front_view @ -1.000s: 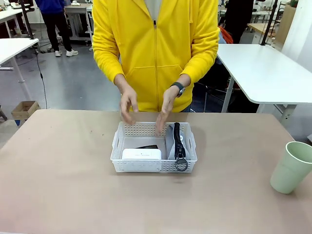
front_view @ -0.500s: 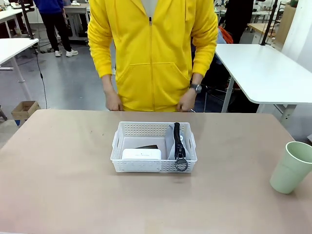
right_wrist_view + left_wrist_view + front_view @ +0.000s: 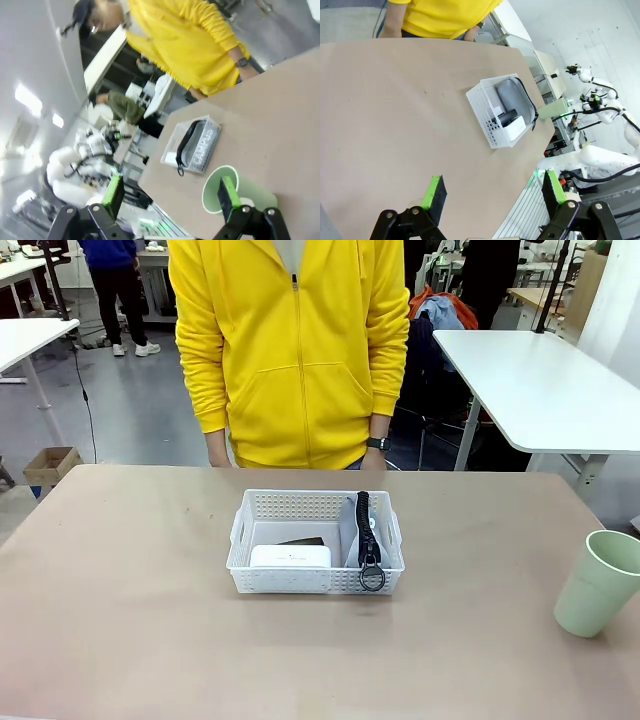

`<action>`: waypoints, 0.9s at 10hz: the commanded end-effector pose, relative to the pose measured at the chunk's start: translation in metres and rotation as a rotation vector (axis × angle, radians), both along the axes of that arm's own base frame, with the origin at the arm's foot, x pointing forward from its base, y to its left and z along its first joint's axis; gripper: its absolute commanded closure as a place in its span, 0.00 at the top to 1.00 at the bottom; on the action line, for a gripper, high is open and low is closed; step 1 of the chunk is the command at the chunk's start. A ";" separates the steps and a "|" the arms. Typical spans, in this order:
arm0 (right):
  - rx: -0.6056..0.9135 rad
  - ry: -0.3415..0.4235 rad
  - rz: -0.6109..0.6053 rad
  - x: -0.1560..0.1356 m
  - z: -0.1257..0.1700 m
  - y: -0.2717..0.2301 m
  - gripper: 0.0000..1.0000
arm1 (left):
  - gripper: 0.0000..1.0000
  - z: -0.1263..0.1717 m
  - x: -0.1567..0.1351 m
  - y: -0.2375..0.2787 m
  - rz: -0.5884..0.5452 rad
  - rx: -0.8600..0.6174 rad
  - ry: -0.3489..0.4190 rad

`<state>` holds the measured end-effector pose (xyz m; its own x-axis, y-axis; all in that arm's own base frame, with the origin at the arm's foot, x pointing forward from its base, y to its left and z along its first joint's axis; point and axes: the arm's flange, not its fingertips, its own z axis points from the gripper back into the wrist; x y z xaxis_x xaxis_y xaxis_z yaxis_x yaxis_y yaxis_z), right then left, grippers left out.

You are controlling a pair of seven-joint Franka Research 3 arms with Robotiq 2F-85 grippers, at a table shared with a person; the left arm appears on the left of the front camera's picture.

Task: Efficiently arrange items inside the basket to fit them all.
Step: Pick up the Reusable plastic cup and place it inside the Organizing basket.

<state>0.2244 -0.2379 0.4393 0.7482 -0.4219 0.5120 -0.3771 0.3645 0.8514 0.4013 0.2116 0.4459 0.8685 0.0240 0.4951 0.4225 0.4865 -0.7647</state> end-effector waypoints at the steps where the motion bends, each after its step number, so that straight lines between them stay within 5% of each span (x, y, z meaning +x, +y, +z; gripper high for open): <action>1: -0.180 -0.179 0.073 -0.020 -0.015 0.002 1.00 | 1.00 0.002 -0.003 0.000 -0.007 0.004 0.005; 4: -0.424 -0.232 0.193 -0.041 -0.046 0.015 1.00 | 1.00 0.002 -0.003 0.000 -0.007 0.004 0.005; 7: -0.879 -0.171 0.197 -0.054 -0.077 0.027 1.00 | 1.00 0.002 -0.003 0.000 -0.007 0.004 0.005; 8: -0.847 -0.220 0.115 -0.055 -0.073 0.025 1.00 | 1.00 0.002 -0.003 0.000 -0.007 0.004 0.005; 9: -0.718 -0.195 0.223 -0.037 -0.047 -0.026 1.00 | 1.00 0.002 -0.003 0.000 -0.007 0.004 0.005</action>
<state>0.1870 -0.2766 0.3946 0.6348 0.2426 0.7336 -0.5984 0.7550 0.2681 0.4012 0.2119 0.4457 0.8687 0.0247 0.4947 0.4218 0.4868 -0.7649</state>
